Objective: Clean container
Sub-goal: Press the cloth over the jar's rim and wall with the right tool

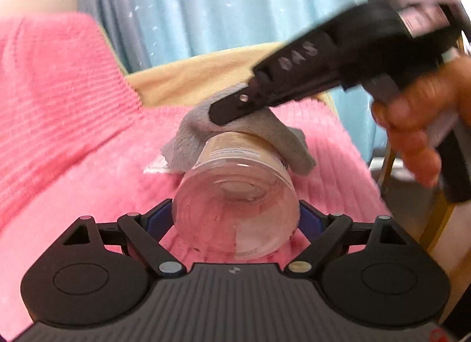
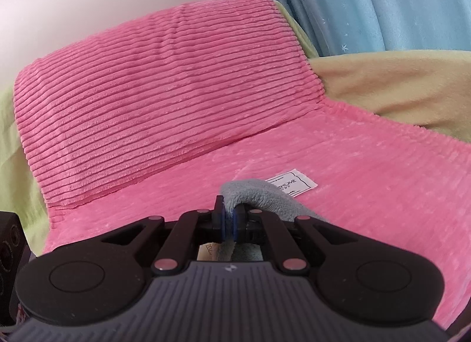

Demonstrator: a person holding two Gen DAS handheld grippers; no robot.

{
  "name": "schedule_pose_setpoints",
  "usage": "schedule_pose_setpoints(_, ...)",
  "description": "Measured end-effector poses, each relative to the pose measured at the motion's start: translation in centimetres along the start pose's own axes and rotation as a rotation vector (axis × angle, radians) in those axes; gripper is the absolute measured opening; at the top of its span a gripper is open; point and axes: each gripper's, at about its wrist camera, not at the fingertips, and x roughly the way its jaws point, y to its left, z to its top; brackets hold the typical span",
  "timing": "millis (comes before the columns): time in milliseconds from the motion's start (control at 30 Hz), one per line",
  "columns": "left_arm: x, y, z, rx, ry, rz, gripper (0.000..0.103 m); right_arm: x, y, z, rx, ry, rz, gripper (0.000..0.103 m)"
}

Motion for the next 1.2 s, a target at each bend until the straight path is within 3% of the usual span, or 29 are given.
schedule_pose_setpoints(233,-0.1,0.4,0.0,-0.049,-0.005,-0.019,0.086,0.0,0.1,-0.1,0.003,0.007,0.017,0.003)
schedule_pose_setpoints(600,0.2,0.4,0.1,-0.06,0.0,-0.022,0.086,-1.0,2.2,-0.9,-0.051,0.051,0.15,0.003)
schedule_pose_setpoints(933,0.0,0.3,0.2,-0.052,-0.008,-0.017,0.085,-0.8,1.1,-0.3,-0.02,0.013,0.056,0.003)
schedule_pose_setpoints(1100,-0.5,0.1,0.4,-0.033,-0.033,-0.008,0.085,-0.7,-0.2,0.1,0.04,0.012,0.053,0.003)
schedule_pose_setpoints(1200,-0.4,0.1,0.4,-0.033,-0.03,-0.009,0.085,-0.8,0.3,0.0,0.037,0.023,0.097,0.004)
